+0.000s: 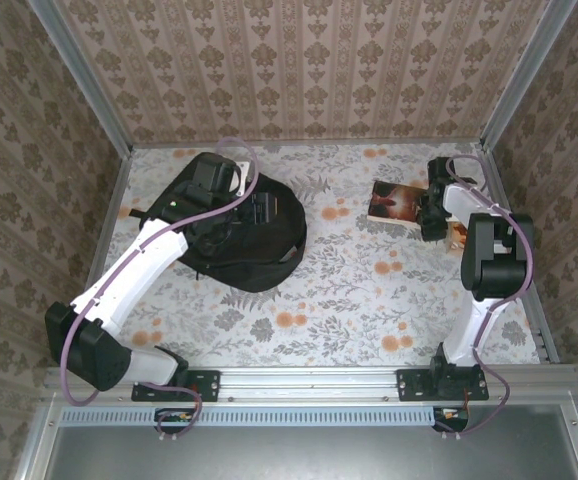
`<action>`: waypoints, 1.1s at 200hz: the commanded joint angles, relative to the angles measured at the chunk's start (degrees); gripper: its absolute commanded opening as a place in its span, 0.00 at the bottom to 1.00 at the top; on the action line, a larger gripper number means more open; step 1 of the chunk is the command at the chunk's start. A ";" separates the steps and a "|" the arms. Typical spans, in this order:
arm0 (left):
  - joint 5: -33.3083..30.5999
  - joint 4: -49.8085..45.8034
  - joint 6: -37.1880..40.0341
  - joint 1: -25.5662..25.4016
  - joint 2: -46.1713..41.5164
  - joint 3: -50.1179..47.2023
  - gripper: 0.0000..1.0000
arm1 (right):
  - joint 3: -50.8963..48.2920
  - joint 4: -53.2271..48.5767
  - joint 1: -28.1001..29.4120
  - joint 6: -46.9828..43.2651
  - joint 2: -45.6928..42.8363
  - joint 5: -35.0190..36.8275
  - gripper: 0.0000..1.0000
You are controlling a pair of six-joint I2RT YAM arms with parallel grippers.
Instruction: Pack the student bag
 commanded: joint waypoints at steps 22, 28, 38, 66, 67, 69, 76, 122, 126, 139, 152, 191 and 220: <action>-1.18 0.75 1.21 -0.47 -0.57 -0.79 0.69 | 3.09 0.97 -1.36 1.29 4.90 -2.47 0.62; -1.25 0.75 1.30 -0.47 -0.48 -0.80 0.69 | 3.23 1.03 -1.36 1.28 5.23 -2.06 0.59; -1.53 0.84 1.25 -0.47 -0.43 -0.86 0.69 | 3.77 0.99 -1.45 0.99 5.89 -1.94 0.55; -1.96 0.93 1.53 -0.55 0.00 -1.16 0.69 | 4.98 0.79 -1.89 -0.24 6.90 -1.78 0.39; -1.97 0.93 1.51 -0.55 0.00 -1.19 0.69 | 5.01 0.78 -1.89 -0.26 6.90 -1.75 0.38; -1.97 0.95 1.56 -0.55 0.05 -1.15 0.69 | 4.98 0.81 -1.89 -0.29 6.90 -1.73 0.37; -1.97 0.95 1.54 -0.55 0.18 -1.13 0.69 | 4.81 1.09 -1.97 -0.51 6.90 -1.70 0.33; -2.15 0.94 1.76 -0.55 0.71 -1.22 0.69 | 2.76 5.94 -2.59 -2.17 7.10 -4.32 0.05; -2.15 0.95 1.91 -0.55 0.76 -1.30 0.69 | 2.68 6.25 -2.67 -2.34 7.23 -4.63 0.02; -2.22 0.93 1.99 -0.66 0.93 -1.32 0.68 | 2.66 6.76 -2.77 -3.26 7.28 -5.30 0.00; -2.41 0.85 2.06 -0.72 1.08 -1.26 0.68 | 2.83 7.27 -2.84 -4.59 7.12 -6.16 0.00; -2.96 0.78 2.38 -0.73 1.32 -1.25 0.68 | 1.56 9.73 -2.22 -9.29 5.46 -9.25 0.00; -3.55 0.79 2.56 -0.73 1.28 -1.35 0.68 | -1.70 13.38 -1.43 -14.41 3.37 -15.68 0.00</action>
